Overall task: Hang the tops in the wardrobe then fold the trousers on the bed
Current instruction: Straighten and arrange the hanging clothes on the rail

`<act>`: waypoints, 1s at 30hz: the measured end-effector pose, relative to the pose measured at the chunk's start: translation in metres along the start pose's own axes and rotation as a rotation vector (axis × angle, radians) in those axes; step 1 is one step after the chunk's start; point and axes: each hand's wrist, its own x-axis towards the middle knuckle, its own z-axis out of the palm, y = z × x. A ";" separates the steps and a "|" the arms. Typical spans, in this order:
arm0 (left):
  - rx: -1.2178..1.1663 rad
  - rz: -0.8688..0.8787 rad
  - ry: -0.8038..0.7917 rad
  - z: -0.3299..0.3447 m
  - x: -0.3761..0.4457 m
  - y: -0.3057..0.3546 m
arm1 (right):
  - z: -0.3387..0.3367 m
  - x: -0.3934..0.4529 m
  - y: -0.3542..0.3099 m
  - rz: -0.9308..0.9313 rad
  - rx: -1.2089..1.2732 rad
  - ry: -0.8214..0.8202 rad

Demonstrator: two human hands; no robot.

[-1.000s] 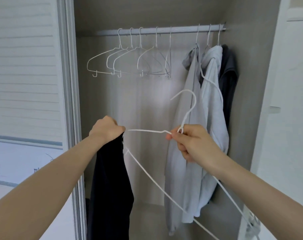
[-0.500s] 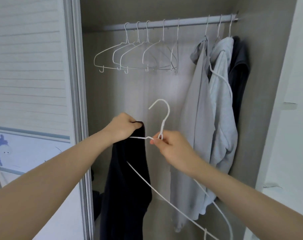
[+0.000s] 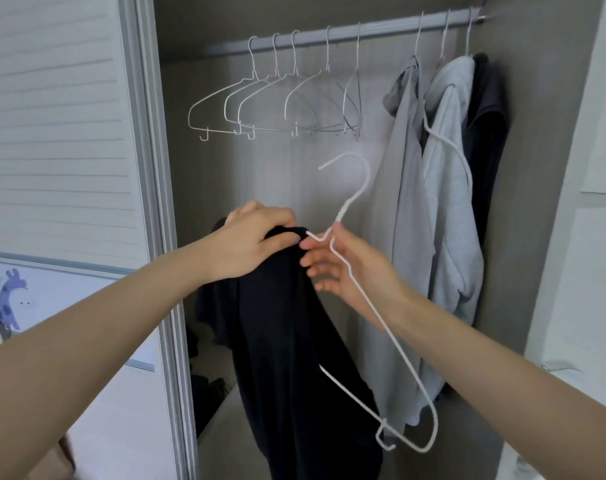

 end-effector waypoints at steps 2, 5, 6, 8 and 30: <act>-0.118 -0.001 0.048 -0.001 -0.002 -0.007 | -0.014 0.001 0.004 0.229 0.088 -0.110; -0.327 -0.092 0.170 -0.005 -0.006 -0.018 | -0.040 -0.015 0.024 0.407 -0.019 -0.276; -0.373 -0.135 0.224 -0.007 -0.006 -0.022 | -0.046 -0.021 0.032 0.442 -0.125 -0.334; -0.436 -0.212 0.308 -0.013 -0.007 -0.029 | -0.050 -0.034 0.048 0.527 -0.336 -0.435; -0.232 -0.382 0.519 -0.039 -0.023 -0.033 | 0.005 -0.035 0.099 0.073 -1.327 -0.257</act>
